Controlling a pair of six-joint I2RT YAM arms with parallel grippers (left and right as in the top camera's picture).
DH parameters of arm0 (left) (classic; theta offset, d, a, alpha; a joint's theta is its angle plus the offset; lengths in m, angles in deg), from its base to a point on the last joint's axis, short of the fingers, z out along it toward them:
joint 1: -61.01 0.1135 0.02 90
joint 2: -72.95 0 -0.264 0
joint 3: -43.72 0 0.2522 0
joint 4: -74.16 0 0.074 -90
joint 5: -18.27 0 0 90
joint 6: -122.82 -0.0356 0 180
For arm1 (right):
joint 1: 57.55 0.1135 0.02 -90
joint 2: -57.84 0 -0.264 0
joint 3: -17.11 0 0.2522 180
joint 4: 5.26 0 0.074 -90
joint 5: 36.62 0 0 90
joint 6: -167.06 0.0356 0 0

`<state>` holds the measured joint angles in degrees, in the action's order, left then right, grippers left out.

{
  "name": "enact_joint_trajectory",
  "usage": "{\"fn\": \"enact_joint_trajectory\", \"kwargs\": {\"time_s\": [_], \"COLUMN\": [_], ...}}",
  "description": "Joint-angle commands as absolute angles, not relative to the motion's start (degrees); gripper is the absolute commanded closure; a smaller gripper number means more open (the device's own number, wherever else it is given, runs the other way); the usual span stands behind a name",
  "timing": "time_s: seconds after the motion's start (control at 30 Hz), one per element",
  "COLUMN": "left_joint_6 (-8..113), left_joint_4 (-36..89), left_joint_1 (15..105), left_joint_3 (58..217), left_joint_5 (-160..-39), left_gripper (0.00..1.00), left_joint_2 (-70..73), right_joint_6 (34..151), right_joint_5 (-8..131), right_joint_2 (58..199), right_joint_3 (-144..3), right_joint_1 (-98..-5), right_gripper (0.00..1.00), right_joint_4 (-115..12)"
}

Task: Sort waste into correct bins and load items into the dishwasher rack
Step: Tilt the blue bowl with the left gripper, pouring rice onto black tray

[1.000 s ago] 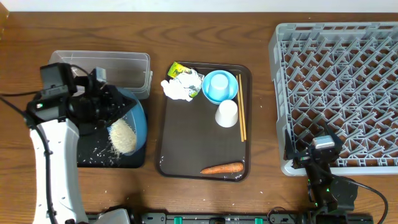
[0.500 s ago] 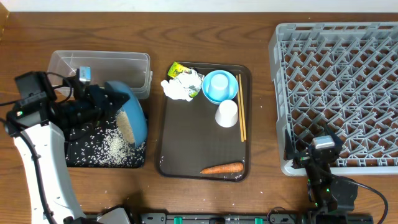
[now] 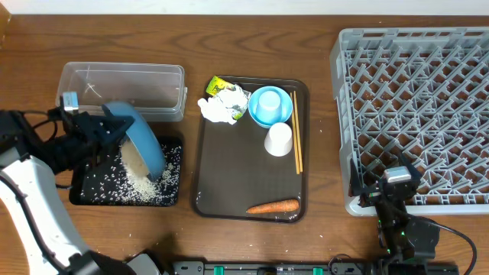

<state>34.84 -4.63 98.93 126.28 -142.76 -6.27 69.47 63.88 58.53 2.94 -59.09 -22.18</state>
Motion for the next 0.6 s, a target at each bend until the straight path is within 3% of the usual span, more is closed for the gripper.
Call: {"fn": "enact_joint_trajectory", "kwargs": {"time_s": [0.0, 0.57], "left_joint_6": [29.77, 17.40], "left_joint_4": [-6.58, -14.82], "left_joint_1": [99.89, 108.08], "left_joint_3": [125.93, 125.93], "left_joint_5": [-147.41, -150.52], "left_gripper": [0.94, 0.94], "left_joint_2": [-8.32, -12.47], "right_joint_6": [69.07, 69.10], "right_joint_5": [63.75, 63.75], "right_joint_2": [58.16, 58.16], "right_joint_3": [3.01, 3.01], "right_joint_1": [-59.79, -59.79], "right_gripper": [0.01, 0.01], "right_joint_4": [-22.44, -22.42]}}
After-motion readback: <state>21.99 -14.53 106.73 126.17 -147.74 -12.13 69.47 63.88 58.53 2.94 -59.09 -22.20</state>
